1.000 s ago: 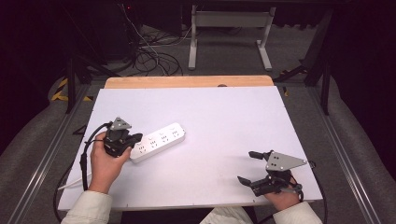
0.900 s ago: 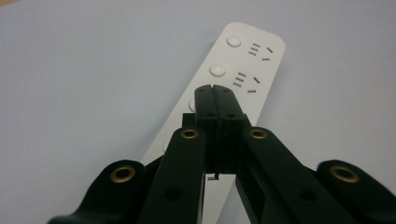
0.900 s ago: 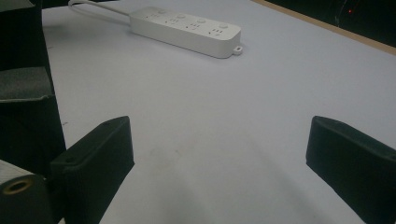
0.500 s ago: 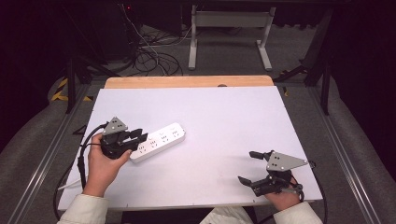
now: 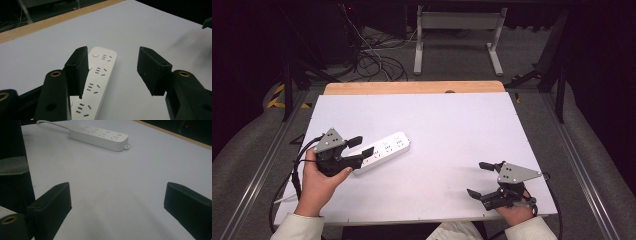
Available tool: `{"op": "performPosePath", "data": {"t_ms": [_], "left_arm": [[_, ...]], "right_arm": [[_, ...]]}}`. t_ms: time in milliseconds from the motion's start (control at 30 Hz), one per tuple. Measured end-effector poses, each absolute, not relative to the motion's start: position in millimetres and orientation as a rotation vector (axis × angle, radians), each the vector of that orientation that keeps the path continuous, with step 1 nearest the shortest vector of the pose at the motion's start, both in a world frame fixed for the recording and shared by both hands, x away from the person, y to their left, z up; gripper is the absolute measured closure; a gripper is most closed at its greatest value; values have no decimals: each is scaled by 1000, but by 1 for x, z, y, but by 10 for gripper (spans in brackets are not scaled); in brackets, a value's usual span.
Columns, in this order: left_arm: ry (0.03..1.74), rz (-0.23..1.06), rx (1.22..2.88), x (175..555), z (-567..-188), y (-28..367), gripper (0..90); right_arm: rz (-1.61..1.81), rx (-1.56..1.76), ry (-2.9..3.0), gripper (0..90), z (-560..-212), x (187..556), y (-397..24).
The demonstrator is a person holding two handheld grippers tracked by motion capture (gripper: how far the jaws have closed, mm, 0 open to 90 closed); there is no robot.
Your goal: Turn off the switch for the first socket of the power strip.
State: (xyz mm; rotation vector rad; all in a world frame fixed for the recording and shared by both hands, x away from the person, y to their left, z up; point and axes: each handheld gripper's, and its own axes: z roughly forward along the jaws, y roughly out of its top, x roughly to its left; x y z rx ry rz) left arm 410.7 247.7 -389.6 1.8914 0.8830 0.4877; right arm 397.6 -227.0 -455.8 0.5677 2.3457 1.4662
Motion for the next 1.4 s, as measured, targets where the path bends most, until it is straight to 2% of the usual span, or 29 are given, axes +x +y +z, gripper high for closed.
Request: {"op": "performPosePath", "data": {"t_ms": [100,133,333,600,900,1200,1400], "left_arm": [[857,493,1884,407,-388,247,390],[845,495,1882,405,-389,246,340],[794,427,1839,393,-391,243,238],[720,407,1828,378,-406,239,169],[681,430,1795,365,-431,244,133],[664,451,1859,365,-457,247,120],[695,397,1853,362,-471,246,124]], "right_arm": [[1467,569,2344,79,-456,398,-227],[1468,568,2344,79,-456,398,-227],[1468,566,2344,79,-456,397,-227],[1480,561,2344,79,-455,397,-228],[1498,555,2349,77,-455,397,-227],[1512,527,2357,75,-455,396,-227],[1520,528,2359,75,-455,396,-227]]}}
